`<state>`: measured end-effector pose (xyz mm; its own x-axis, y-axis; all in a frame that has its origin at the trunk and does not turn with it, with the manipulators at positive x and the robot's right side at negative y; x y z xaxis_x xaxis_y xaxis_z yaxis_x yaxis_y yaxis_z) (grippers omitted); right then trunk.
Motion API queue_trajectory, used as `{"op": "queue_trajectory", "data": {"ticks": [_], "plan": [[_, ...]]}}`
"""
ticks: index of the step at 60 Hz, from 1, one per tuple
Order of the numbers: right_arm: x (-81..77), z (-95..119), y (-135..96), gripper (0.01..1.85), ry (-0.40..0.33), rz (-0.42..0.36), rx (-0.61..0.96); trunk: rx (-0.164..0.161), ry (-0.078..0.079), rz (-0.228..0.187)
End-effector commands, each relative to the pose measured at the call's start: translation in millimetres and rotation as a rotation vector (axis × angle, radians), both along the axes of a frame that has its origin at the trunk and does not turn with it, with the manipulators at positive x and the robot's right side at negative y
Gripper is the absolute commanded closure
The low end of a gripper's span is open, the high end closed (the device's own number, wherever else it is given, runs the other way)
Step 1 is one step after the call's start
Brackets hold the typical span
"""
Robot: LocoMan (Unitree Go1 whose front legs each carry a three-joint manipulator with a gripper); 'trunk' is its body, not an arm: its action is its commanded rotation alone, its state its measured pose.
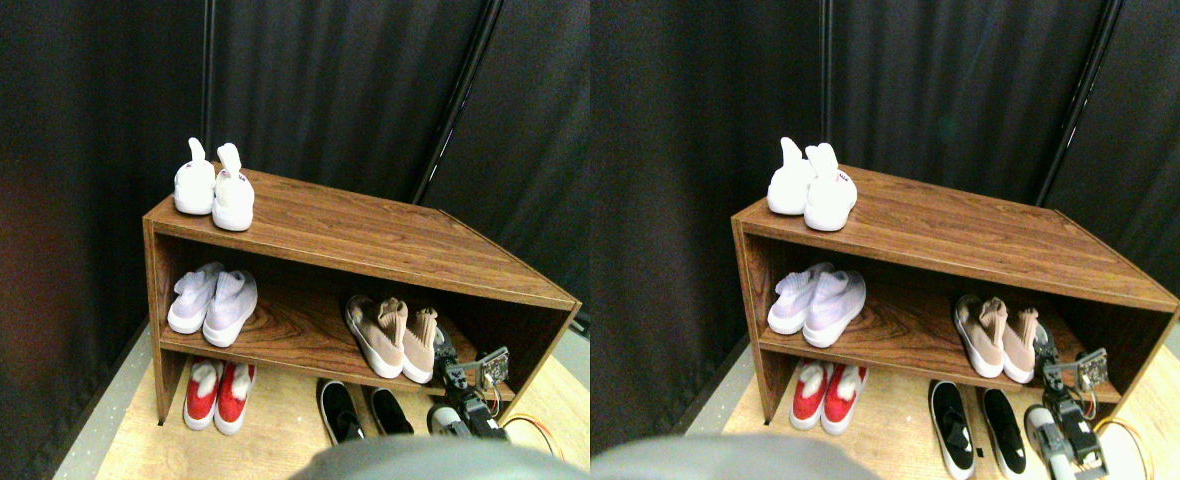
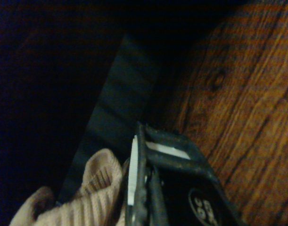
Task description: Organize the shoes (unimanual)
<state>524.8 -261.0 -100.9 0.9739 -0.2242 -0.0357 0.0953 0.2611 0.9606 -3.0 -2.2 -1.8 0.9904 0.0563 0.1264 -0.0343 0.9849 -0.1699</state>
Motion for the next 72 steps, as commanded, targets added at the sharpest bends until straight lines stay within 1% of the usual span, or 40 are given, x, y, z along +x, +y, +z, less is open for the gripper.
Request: {"op": "queue_trajectory", "data": {"ticks": [1, 7, 8, 15, 21, 22, 23, 24, 27, 28, 30, 34, 36, 37, 39, 41, 43, 49, 50, 55, 57, 59, 60, 63, 64, 68, 69, 70, 72], "plan": [[-1.3, -5, 1, 1.80, 0.025, -0.003, 0.006, -0.005, 0.020, 0.012], [-0.8, -5, -4, 1.80, 0.015, -0.021, -0.029, -0.005, 0.020, 0.012], [-0.5, -5, -5, 1.80, 0.014, -0.024, -0.026, 0.000, 0.019, 0.005], [-0.4, -5, -10, 1.80, 0.008, -0.036, -0.030, 0.007, 0.020, -0.001], [-1.4, -1, -13, 1.80, -0.004, -0.042, -0.055, 0.024, 0.019, -0.016], [-2.2, 2, -15, 1.80, -0.010, -0.022, -0.089, 0.028, 0.019, -0.019], [-2.2, 2, -15, 1.80, -0.010, -0.022, -0.089, 0.030, 0.019, -0.021], [-3.5, 6, -15, 1.80, -0.013, -0.018, -0.104, 0.032, 0.019, -0.025], [-4.0, 11, -17, 1.80, -0.027, 0.003, -0.097, 0.040, 0.018, -0.032], [-4.2, 15, -18, 1.80, -0.041, 0.026, -0.089, 0.040, 0.018, -0.032], [-5.5, 19, -18, 1.80, -0.053, 0.029, -0.086, 0.046, 0.017, -0.038], [-8.7, 27, -19, 1.80, -0.091, 0.067, -0.119, 0.054, 0.015, -0.048], [-12.4, 37, -20, 1.80, -0.108, 0.071, -0.126, 0.056, 0.014, -0.050], [-12.4, 37, -20, 1.80, -0.108, 0.071, -0.126, 0.057, 0.014, -0.053], [-15.6, 44, -20, 1.80, -0.133, 0.080, -0.140, 0.059, 0.014, -0.055], [-16.6, 46, -20, 1.80, -0.137, 0.081, -0.140, 0.061, 0.012, -0.057], [-22.6, 56, -22, 1.80, -0.140, 0.090, -0.174, 0.065, 0.012, -0.060], [-31.0, 63, -23, 1.80, -0.159, 0.108, -0.166, 0.067, 0.012, -0.065], [-36.1, 66, -24, 1.80, -0.165, 0.127, -0.173, 0.068, 0.014, -0.067], [-43.1, 70, -26, 1.80, -0.170, 0.128, -0.184, 0.070, 0.014, -0.070], [-46.5, 70, -27, 1.80, -0.173, 0.145, -0.199, 0.073, 0.017, -0.073], [-49.2, 71, -27, 1.80, -0.177, 0.145, -0.212, 0.073, 0.018, -0.074], [-53.2, 71, -28, 1.80, -0.184, 0.135, -0.216, 0.074, 0.019, -0.075], [-57.0, 71, -29, 1.80, -0.192, 0.131, -0.198, 0.075, 0.020, -0.076], [-59.6, 71, -29, 1.80, -0.195, 0.133, -0.188, 0.076, 0.023, -0.077], [-69.4, 67, -31, 1.80, -0.208, 0.167, -0.165, 0.076, 0.028, -0.078], [-69.4, 67, -31, 1.80, -0.208, 0.167, -0.165, 0.077, 0.032, -0.079], [-70.5, 67, -31, 1.80, -0.213, 0.176, -0.172, 0.077, 0.032, -0.079], [-75.6, 65, -32, 1.80, -0.210, 0.207, -0.206, 0.076, 0.037, -0.079]]}}
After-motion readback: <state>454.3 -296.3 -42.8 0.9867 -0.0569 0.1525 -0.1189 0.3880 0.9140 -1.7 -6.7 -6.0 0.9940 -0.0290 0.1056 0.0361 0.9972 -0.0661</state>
